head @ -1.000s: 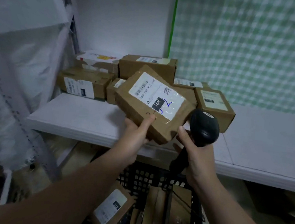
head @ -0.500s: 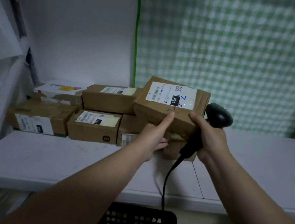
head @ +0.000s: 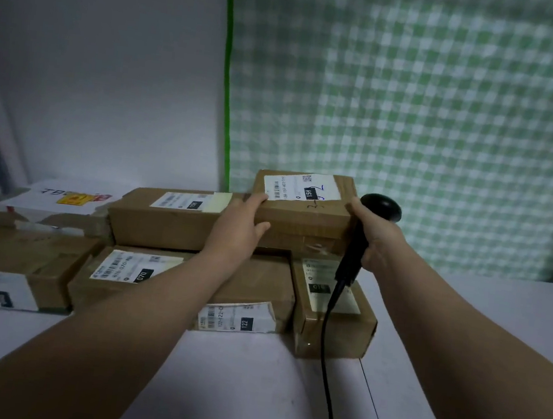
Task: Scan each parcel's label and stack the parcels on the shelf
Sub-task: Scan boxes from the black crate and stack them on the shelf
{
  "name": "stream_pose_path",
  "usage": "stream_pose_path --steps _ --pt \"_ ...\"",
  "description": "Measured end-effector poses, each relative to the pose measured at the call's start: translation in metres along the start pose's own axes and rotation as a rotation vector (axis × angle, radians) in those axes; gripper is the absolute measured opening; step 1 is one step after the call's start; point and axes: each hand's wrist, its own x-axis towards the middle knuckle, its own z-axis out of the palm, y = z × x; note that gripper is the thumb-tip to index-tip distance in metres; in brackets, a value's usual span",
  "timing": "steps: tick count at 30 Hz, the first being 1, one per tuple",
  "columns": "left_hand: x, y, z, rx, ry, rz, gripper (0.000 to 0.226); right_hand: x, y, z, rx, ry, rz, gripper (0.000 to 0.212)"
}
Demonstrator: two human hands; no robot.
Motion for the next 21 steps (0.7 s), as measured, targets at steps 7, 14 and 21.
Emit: stream_pose_path --steps 7,14,21 --pt "0.011 -0.017 0.026 0.152 -0.042 -0.03 0.038 0.013 0.027 0.004 -0.01 -0.051 0.135 0.032" --pt "-0.008 -0.008 0.009 0.136 0.005 -0.043 0.041 -0.004 0.014 -0.006 -0.077 0.004 0.092 0.042" --pt "-0.112 -0.009 -0.027 0.097 -0.025 0.072 0.045 -0.094 0.045 -0.029 -0.118 -0.317 0.201 0.016"
